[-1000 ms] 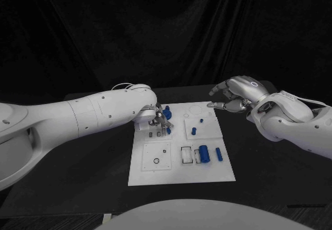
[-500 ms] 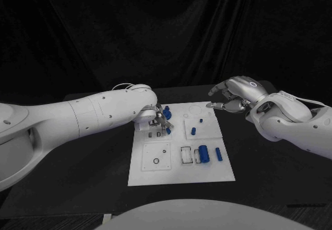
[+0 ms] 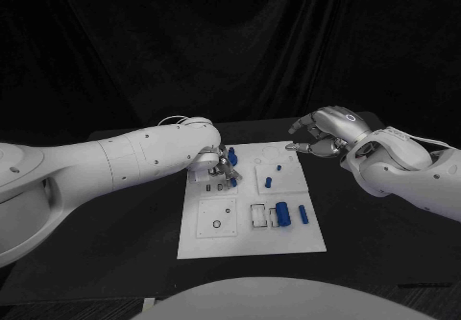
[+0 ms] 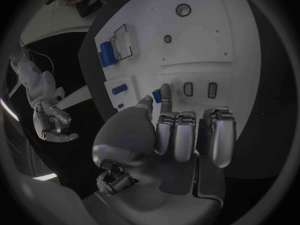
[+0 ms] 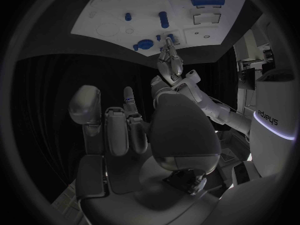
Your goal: Assemble the parts on the task board
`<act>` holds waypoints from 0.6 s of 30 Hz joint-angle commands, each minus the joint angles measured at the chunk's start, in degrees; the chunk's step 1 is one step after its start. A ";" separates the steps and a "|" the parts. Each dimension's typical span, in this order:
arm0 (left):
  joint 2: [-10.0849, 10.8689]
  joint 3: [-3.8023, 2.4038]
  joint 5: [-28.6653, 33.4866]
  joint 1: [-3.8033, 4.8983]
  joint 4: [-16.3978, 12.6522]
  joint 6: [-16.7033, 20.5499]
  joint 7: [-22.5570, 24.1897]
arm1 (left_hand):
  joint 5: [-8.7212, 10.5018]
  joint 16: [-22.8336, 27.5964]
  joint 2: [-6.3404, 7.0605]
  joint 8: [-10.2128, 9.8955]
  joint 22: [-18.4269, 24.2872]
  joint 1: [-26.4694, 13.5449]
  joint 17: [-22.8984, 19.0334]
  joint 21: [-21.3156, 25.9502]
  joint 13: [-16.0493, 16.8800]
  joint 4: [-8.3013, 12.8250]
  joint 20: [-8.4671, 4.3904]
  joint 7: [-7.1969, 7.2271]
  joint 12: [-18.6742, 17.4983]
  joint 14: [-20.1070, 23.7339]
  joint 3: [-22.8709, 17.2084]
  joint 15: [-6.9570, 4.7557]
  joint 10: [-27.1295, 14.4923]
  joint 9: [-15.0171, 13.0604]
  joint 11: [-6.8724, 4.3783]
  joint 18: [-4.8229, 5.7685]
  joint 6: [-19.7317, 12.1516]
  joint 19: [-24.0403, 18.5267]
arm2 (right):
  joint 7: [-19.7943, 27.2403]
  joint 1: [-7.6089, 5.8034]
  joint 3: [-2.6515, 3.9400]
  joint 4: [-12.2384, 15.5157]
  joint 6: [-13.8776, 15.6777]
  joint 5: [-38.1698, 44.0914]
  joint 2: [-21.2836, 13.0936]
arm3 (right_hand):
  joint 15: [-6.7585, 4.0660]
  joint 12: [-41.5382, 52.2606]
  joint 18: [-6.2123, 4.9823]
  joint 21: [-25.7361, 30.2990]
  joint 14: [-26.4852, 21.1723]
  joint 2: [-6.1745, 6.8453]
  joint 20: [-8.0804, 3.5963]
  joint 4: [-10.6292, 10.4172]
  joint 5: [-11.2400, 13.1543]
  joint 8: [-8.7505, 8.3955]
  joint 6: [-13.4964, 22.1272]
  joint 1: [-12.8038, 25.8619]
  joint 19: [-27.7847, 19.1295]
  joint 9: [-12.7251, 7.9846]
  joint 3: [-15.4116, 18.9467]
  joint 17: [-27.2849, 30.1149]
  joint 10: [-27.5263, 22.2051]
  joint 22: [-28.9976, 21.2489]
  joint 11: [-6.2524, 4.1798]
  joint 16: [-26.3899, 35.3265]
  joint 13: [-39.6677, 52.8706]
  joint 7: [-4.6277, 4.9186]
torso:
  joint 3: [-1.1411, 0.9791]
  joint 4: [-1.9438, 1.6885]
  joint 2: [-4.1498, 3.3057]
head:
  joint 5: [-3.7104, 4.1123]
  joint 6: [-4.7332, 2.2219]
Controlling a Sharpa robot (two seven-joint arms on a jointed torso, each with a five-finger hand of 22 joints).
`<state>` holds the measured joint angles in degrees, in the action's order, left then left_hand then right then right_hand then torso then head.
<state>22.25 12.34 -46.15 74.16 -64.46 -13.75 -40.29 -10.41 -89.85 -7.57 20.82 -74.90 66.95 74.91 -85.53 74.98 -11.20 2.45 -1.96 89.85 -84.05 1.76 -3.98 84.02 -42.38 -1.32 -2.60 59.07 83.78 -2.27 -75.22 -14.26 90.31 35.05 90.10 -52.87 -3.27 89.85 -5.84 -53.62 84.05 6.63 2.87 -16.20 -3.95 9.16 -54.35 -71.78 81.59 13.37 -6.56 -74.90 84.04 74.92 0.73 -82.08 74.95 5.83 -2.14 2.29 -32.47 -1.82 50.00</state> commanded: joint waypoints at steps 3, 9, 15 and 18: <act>-0.38 -0.06 0.08 -0.17 0.23 -1.22 -0.03 | -0.31 -0.15 0.00 -0.34 -9.63 0.46 15.09 0.16 15.02 0.40 -0.03 0.06 0.15 -5.95 0.03 -0.18 5.98 -0.07 -0.45 0.66 0.46 0.14 | -0.56 0.16 0.04 -0.05 0.12 0.36 0.11 | 0.33 0.15 -0.13 0.10 4.11 -0.71 0.22 -0.26 -0.23 0.25 -0.46 0.23 0.32 0.02 -0.24 -6.59 5.96 7.09 0.35 -0.07 15.05 -0.07 | -0.04 0.01 -0.07 | 0.20 0.00; -0.63 -0.06 0.08 -0.23 0.34 -1.38 -0.16 | -0.26 -0.15 -0.08 -0.72 -9.73 1.07 15.09 0.12 15.02 1.10 -0.10 0.18 0.15 -5.95 -0.57 -0.28 5.98 -0.22 -0.56 0.69 0.76 0.27 | -0.52 0.18 0.04 -0.15 0.23 0.36 0.23 | 0.37 0.15 -0.16 0.30 4.11 -0.93 0.26 -0.36 -0.24 0.19 -0.53 0.56 0.30 -0.01 -0.20 -6.58 5.96 7.05 0.38 -0.06 15.05 -0.05 | -0.05 -0.08 -0.02 | 0.35 0.00; -0.77 -0.06 0.08 -0.26 0.47 -1.55 -0.25 | -0.85 -0.15 -0.14 -1.25 -9.71 1.73 15.09 0.18 15.02 1.84 -0.18 0.23 0.15 -5.95 -1.31 -0.36 5.98 -0.35 -0.63 0.68 0.86 0.27 | -0.55 0.26 0.04 -0.24 0.11 0.36 0.37 | 0.37 0.15 -0.16 0.33 4.10 -0.97 0.27 -0.36 -0.24 0.19 -0.55 0.59 0.29 -0.02 -0.20 -6.55 5.96 7.04 0.39 -0.03 15.05 -0.04 | -0.02 -0.13 -0.03 | 0.23 0.00; -0.72 -0.06 0.08 -0.28 0.54 -1.64 -0.27 | -1.49 -0.15 -0.15 -1.67 -9.72 2.11 15.09 0.22 15.02 2.33 -0.24 0.24 0.15 -5.95 -1.89 -0.38 5.98 -0.43 -0.64 0.68 0.85 0.27 | -0.57 0.33 0.04 -0.26 0.05 0.36 0.36 | 0.38 0.15 -0.15 0.26 4.09 -1.00 0.27 -0.35 -0.25 0.18 -0.55 0.60 0.31 -0.02 -0.21 -6.51 5.96 7.06 0.39 0.00 15.05 -0.04 | -0.03 -0.14 0.02 | 0.27 0.00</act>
<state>21.63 12.32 -46.16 74.02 -63.92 -14.59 -40.30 -11.84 -89.84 -7.72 19.35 -74.90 68.46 74.91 -85.53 74.98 -8.98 2.45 -1.74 89.85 -84.05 -0.13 -3.98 83.95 -42.77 -1.65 -2.60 59.69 83.78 -2.26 -75.04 -14.26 90.08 35.04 90.10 -52.50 -3.28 89.85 -5.84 -53.62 84.05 6.09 2.87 -16.36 -3.95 9.16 -54.35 -71.23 81.59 13.38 -6.73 -74.90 84.04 74.91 0.73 -82.08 74.93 5.83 -2.18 2.18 -32.50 -1.58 50.00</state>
